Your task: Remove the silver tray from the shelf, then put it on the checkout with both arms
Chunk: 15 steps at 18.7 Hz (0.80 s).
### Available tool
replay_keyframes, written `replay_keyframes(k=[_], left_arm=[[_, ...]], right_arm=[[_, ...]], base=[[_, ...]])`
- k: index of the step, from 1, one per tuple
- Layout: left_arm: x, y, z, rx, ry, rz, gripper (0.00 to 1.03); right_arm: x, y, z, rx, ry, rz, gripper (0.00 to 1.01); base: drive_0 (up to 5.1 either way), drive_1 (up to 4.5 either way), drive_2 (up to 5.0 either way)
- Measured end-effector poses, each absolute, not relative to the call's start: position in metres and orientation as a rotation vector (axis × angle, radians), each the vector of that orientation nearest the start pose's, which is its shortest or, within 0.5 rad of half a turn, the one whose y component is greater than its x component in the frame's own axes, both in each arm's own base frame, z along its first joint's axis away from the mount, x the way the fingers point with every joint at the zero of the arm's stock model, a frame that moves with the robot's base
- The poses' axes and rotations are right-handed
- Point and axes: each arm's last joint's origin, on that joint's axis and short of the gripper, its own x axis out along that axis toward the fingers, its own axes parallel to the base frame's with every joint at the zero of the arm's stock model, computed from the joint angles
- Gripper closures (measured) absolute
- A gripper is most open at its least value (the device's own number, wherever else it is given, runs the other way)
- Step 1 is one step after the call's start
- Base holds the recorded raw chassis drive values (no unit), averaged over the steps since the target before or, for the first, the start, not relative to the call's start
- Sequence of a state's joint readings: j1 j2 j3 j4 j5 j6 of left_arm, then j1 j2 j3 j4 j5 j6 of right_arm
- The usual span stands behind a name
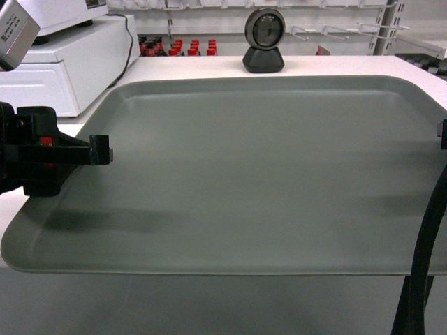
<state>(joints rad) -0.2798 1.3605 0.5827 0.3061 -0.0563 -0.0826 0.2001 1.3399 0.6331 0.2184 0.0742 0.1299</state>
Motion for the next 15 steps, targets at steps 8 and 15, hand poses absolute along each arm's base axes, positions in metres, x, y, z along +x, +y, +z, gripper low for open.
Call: replay_keyframes(k=[8,15], left_arm=[[0.2577,-0.0724,0.1886,-0.001,0.475,-0.2,1.0],[0.2589,-0.0727,0.1882,0.0,0.478,-0.201,1.0]], right_arm=[[0.2652,0.0516,0.2017,0.061,0.491,0.093,0.98],[0.2659,0.0507,0.2005,0.061,0.497,0.087,0.98]], base=[[0.0,4.07,-4.1],[0.0,4.05,-4.1]])
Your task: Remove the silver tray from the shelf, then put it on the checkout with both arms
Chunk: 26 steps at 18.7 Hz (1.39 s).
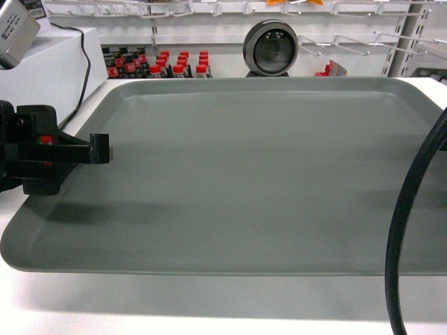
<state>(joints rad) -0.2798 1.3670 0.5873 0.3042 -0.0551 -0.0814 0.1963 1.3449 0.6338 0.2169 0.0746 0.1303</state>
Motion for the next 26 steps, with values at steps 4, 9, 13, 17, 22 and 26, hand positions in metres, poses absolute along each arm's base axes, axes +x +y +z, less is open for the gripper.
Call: replay_keyframes(k=[4,9,13,17,22,26], left_arm=[[0.259,-0.073,0.188,0.0,0.477,-0.201,1.0],[0.259,-0.073,0.188,0.0,0.477,-0.201,1.0],[0.259,-0.073,0.188,0.0,0.477,-0.201,1.0],[0.257,-0.081,0.194,0.106,0.44,0.024,0.99],[0.271,-0.08,0.24,0.111,0.301,0.081,1.0],[0.292,-0.085,0.231,0.13,0.336,0.051,1.0]], right_arm=[[0.266,0.051,0.201,0.061,0.497,0.087,0.98],[0.266,0.051,0.201,0.061,0.497,0.087,0.98],[0.266,0.051,0.201,0.061,0.497,0.087,0.98],[0.269,0.049,0.201,0.123,0.373,0.191,0.98],[0.287,0.041,0.209,0.224,0.321,0.263,0.98],[0.311,0.032,0.203,0.225,0.409,0.252,0.98]], base=[[0.0,3.03,-3.1],[0.0,0.0,0.0],[0.0,0.0,0.0],[0.0,0.0,0.0],[0.0,0.0,0.0],[0.0,0.0,0.0]])
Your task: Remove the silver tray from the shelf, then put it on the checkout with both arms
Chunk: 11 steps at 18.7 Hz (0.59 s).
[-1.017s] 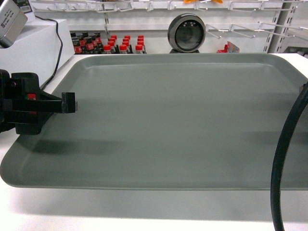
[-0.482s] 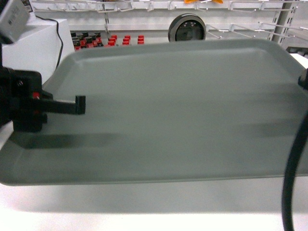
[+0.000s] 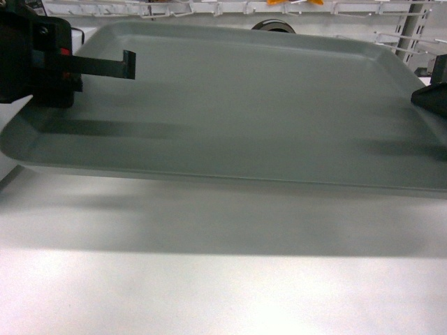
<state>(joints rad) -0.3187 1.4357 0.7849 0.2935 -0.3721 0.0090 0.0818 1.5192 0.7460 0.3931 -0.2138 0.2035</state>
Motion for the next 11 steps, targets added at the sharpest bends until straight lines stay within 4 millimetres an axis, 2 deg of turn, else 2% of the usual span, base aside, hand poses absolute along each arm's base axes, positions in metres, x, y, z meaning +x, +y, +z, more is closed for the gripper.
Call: replay_keyframes(k=[5,7,11], left_arm=[[0.319,-0.091,0.221,0.144,0.402,0.036,1.0],[0.327,-0.092,0.21,0.157,0.443,0.038,1.0],[0.336,-0.095,0.186,0.186,0.538,0.03,1.0]], right_arm=[[0.343,0.026,0.205,0.159,0.49,0.243,0.98],[0.353,0.026,0.202,0.134,0.531,0.241,0.98],[0.359,0.026,0.185,0.102,0.633,0.22,0.98]], base=[[0.0,0.0,0.0],[0.0,0.0,0.0],[0.0,0.0,0.0]])
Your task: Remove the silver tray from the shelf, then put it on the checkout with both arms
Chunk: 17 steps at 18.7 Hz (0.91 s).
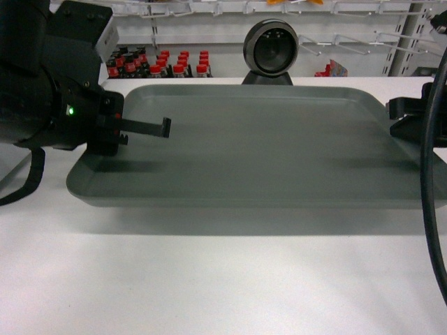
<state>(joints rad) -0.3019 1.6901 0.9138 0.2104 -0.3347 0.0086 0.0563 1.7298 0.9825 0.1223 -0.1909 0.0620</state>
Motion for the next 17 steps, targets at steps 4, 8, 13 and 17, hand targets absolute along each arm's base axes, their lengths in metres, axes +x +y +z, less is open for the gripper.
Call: replay_keyframes(k=[4,8,13,17], left_arm=[[0.341,-0.096,0.178,0.191,0.558,0.027,0.99],[0.344,-0.097,0.166,0.201,0.591,0.023,0.99],[0.345,-0.098,0.16,0.207,0.61,0.019,0.99],[0.345,-0.099,0.16,0.232,0.613,0.018,0.88]], right_arm=[[0.362,0.025,0.18,0.082,0.637,0.207,0.98],[0.362,0.023,0.166,0.07,0.686,0.196,0.98],[0.363,0.021,0.159,0.048,0.693,0.199,0.98],[0.363,0.021,0.158,-0.026,0.672,0.224,0.85]], base=[[0.0,0.0,0.0],[0.0,0.0,0.0],[0.0,0.0,0.0],[0.0,0.0,0.0]])
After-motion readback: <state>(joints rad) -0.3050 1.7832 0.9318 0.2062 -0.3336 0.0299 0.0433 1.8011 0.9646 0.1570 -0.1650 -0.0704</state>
